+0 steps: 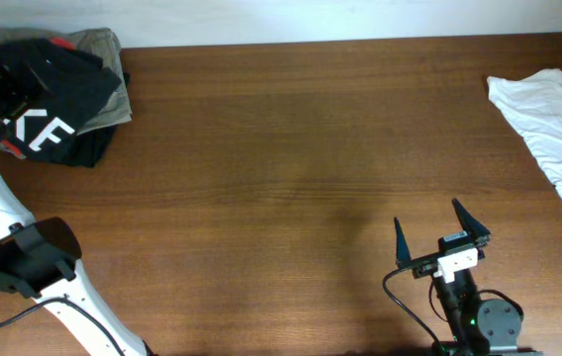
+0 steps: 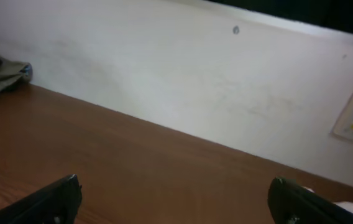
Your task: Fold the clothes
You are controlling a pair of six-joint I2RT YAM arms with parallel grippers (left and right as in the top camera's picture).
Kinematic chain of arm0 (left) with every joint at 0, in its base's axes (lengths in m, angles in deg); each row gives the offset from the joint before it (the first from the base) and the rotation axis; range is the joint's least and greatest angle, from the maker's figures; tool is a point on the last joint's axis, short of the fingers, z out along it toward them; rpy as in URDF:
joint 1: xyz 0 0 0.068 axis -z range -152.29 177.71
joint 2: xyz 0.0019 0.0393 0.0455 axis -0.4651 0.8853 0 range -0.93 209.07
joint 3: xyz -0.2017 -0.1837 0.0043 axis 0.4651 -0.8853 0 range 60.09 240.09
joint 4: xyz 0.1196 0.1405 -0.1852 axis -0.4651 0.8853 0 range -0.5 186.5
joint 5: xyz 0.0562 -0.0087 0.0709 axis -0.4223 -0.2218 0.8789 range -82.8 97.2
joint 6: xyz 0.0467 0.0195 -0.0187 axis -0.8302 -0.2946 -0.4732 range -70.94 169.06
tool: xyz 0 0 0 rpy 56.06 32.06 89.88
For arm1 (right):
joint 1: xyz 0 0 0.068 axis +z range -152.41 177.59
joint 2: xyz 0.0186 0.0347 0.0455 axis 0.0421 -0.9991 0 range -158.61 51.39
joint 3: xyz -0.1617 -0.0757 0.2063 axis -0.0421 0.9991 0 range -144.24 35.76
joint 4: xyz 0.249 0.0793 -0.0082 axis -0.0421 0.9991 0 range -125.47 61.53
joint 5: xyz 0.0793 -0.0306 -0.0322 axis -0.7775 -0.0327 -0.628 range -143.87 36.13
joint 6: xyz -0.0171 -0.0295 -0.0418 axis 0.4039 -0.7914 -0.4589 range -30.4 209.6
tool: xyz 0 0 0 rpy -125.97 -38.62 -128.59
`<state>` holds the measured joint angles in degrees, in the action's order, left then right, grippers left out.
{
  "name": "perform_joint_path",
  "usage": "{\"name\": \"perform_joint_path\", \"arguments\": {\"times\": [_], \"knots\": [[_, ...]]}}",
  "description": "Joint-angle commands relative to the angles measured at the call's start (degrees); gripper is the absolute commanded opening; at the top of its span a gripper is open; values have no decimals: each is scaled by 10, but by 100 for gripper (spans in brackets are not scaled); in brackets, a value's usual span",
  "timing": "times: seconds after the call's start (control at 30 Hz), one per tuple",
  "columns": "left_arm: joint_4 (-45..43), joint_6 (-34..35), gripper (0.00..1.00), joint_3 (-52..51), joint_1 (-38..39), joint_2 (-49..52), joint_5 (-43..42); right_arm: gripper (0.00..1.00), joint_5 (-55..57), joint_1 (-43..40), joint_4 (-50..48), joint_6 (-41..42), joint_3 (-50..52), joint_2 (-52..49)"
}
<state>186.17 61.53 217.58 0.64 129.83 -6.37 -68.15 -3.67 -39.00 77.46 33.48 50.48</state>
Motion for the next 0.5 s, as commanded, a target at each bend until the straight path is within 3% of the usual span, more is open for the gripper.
{"name": "perform_joint_path", "arguments": {"times": [0.0,0.13,0.47], "knots": [[0,-3,99,1,-1,-3,-6,99,94,24,31,68,20,7],[0,-3,99,1,-1,-3,-6,99,87,32,76,69,20,7],[0,-3,99,1,-1,-3,-6,99,88,31,76,68,20,7]]}}
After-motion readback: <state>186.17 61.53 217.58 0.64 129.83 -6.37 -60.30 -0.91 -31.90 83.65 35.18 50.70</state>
